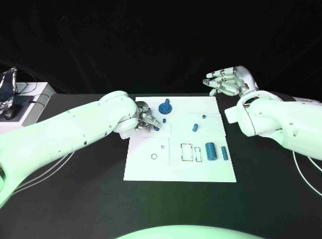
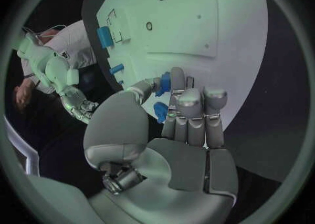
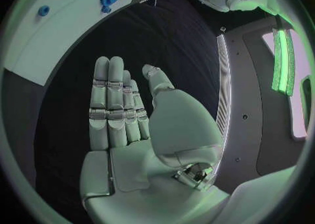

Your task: Assemble the parts on the task board

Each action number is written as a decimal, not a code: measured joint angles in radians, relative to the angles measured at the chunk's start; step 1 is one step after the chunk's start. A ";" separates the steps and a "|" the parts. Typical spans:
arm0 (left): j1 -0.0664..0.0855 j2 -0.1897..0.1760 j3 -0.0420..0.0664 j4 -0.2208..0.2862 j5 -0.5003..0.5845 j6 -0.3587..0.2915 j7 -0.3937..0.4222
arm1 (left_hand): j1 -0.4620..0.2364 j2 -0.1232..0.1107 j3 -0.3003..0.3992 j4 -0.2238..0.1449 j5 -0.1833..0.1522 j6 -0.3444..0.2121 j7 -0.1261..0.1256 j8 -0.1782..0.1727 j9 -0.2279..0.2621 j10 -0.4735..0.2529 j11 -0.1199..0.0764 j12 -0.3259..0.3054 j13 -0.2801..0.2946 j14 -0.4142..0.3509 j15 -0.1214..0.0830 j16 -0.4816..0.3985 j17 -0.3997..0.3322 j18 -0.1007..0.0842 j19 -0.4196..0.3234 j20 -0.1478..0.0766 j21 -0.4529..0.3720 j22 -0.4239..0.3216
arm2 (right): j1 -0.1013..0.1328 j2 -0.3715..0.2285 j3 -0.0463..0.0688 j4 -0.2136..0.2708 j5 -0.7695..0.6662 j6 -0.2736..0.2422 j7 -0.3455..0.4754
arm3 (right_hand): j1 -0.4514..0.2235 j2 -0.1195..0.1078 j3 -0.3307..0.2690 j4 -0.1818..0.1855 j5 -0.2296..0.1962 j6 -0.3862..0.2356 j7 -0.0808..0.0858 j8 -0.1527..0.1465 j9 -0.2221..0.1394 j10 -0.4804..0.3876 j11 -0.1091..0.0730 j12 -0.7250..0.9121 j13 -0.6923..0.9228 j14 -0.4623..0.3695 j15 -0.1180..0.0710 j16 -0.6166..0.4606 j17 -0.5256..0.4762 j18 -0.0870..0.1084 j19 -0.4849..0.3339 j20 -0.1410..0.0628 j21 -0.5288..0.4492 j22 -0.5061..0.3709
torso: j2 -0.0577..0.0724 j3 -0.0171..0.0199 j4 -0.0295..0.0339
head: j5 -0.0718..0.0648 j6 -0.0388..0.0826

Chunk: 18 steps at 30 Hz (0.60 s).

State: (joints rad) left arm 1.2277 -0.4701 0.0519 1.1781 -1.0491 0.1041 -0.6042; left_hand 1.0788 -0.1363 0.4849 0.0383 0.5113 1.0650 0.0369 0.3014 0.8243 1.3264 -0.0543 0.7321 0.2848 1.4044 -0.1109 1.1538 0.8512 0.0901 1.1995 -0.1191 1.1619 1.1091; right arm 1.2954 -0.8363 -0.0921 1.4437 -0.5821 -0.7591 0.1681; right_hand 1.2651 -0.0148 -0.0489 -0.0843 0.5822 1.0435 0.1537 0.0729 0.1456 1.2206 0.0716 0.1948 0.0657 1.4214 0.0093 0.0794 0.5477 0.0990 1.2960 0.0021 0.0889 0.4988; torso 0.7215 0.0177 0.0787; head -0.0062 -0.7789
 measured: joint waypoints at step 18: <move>-0.001 -0.004 0.000 0.009 -0.032 0.008 0.000 | 0.046 -0.045 -0.024 -0.024 0.000 0.010 0.003 -0.009 0.001 0.005 -0.009 0.011 -0.005 0.001 0.001 0.014 0.018 0.000 0.005 0.005 0.000 0.022 | 0.000 -0.001 0.000 0.000 0.001 0.006 0.003 | 0.005 -0.005 -0.003 0.003 0.000 -0.008 0.007 0.000 -0.003 0.003 0.003 -0.021 0.000 -0.008 0.009 0.008 -0.057 0.000 -0.012 0.002 0.047 -0.121 | 0.000 -0.0003 0.0009 | 0.002 -0.005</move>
State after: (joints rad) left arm 1.2271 -0.4745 0.0522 1.1875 -1.0807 0.1123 -0.6040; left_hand 1.1243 -0.1817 0.4610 0.0145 0.5112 1.0752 0.0396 0.2925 0.8250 1.3316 -0.0629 0.7434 0.2794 1.4058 -0.1096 1.1675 0.8688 0.0901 1.2047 -0.1142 1.1619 1.1311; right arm 1.2954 -0.8374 -0.0921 1.4435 -0.5806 -0.7535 0.1712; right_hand 1.2705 -0.0202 -0.0520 -0.0812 0.5822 1.0359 0.1612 0.0730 0.1428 1.2238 0.0750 0.1739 0.0658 1.4130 0.0179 0.0873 0.4910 0.0990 1.2838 0.0038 0.1354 0.3775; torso 0.7215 0.0174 0.0796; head -0.0037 -0.7842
